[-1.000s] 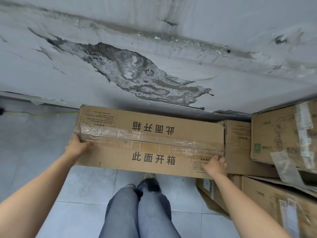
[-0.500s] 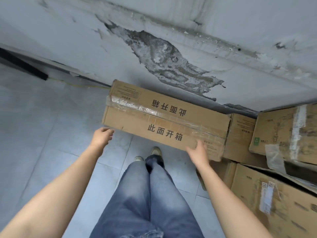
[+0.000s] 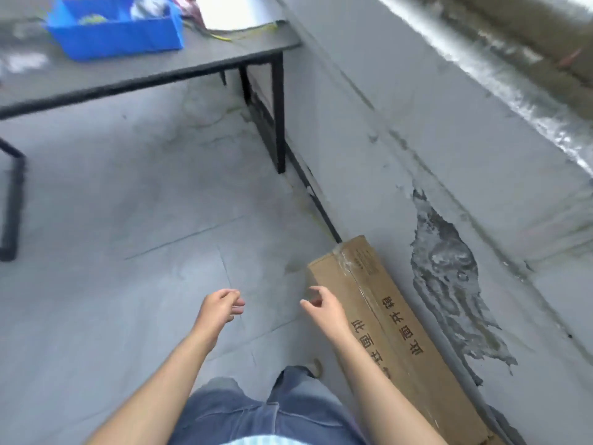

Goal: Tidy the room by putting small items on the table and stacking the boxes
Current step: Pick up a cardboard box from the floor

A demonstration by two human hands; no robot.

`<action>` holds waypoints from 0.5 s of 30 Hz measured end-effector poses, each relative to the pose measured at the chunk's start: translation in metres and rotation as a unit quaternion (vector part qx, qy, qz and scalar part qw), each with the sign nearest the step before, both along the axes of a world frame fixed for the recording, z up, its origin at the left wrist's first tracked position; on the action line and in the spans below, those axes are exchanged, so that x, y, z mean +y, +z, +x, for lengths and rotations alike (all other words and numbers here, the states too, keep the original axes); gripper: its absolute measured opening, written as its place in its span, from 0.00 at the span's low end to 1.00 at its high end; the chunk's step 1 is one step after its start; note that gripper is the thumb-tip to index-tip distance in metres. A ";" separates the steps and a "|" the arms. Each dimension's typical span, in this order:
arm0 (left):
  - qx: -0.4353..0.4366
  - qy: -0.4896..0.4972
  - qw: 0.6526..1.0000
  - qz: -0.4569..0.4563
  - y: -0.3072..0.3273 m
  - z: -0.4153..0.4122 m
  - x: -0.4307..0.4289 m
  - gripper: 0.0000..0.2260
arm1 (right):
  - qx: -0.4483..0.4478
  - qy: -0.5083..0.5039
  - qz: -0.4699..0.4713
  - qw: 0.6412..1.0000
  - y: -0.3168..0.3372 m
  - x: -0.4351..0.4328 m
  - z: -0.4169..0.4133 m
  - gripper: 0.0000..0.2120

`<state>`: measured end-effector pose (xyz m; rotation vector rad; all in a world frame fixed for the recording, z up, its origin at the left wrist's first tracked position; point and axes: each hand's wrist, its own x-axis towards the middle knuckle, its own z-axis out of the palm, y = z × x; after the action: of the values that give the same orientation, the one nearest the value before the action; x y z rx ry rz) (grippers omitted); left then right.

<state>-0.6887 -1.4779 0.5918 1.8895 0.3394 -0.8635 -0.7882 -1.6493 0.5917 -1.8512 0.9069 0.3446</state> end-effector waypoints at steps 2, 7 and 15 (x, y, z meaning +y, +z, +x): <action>-0.036 0.081 0.996 -0.028 0.019 0.010 0.033 0.09 | -0.017 0.056 -0.023 0.998 0.012 0.020 0.027 0.19; -0.080 0.218 0.971 -0.060 0.041 0.000 0.134 0.07 | -0.053 0.186 -0.033 0.981 0.032 0.113 0.067 0.18; -0.119 0.406 0.905 -0.050 0.058 -0.037 0.322 0.06 | -0.070 0.350 -0.053 0.932 0.029 0.294 0.066 0.19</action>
<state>-0.7262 -1.1559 0.6502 1.5145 0.8317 -0.0804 -0.7218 -1.3555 0.6204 -2.2296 0.1368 0.5944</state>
